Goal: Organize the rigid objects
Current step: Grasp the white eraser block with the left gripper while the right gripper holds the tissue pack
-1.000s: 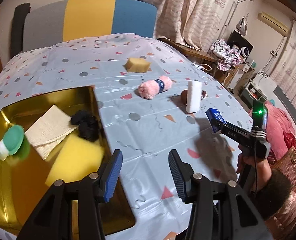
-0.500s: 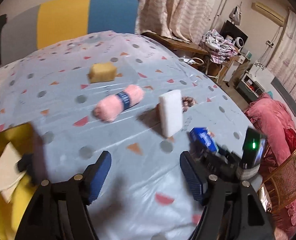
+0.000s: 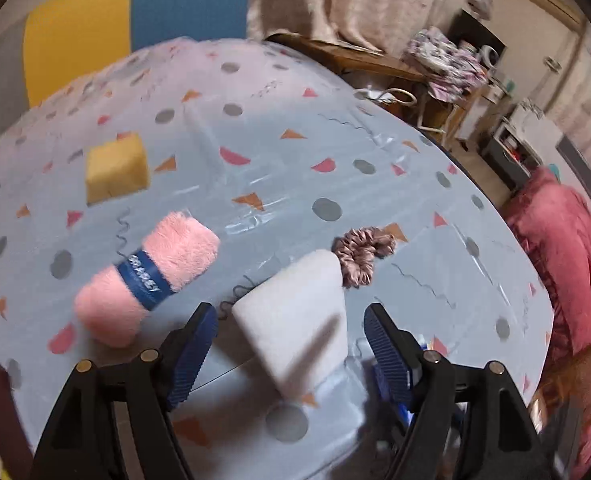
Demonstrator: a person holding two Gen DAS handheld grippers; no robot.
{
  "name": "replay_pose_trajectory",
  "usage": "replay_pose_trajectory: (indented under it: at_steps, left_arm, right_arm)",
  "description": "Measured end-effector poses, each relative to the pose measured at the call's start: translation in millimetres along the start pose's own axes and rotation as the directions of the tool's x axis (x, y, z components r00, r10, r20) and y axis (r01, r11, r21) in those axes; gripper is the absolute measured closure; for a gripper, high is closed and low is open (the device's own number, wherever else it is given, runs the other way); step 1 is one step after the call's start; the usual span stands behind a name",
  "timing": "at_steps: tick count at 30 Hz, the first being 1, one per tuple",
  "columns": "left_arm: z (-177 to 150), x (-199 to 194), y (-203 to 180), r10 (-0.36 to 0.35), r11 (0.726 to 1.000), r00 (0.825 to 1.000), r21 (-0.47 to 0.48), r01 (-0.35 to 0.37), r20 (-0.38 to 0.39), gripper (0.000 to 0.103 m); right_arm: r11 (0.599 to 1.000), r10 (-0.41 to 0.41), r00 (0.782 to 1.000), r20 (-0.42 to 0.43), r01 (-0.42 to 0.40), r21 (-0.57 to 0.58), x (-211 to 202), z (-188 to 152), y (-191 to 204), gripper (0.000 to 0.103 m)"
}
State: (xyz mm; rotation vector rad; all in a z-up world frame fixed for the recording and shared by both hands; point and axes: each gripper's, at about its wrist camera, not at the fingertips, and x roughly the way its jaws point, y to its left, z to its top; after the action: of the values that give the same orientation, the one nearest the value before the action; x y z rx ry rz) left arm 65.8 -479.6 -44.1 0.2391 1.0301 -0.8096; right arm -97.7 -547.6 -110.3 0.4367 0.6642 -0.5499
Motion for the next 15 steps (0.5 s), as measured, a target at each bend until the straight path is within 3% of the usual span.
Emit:
replay_pose_trajectory:
  at_steps: [3, 5, 7, 15]
  left_arm:
    - [4.3, 9.5, 0.4, 0.033, 0.999, 0.999, -0.029, -0.032, 0.022, 0.023]
    - [3.5, 15.1, 2.0, -0.017, 1.000, 1.000, -0.024, 0.017, 0.015, 0.025]
    - [1.1, 17.1, 6.7, -0.042, 0.999, 0.999, -0.017, 0.043, 0.014, 0.054]
    - [-30.0, -8.9, 41.5, -0.098, 0.990, 0.994, -0.101, 0.102, 0.045, 0.056]
  right_arm:
    - [1.000, -0.002, 1.000, 0.001, 0.002, -0.002, 0.4, 0.1, 0.4, 0.049]
    - [1.000, -0.002, 1.000, 0.000, 0.002, -0.003, 0.5, 0.0, 0.5, 0.049]
    - [1.000, 0.000, 1.000, 0.002, 0.000, -0.001, 0.1, -0.1, 0.2, 0.049]
    - [1.000, -0.003, 1.000, 0.002, 0.003, -0.003, -0.1, -0.2, 0.7, 0.049]
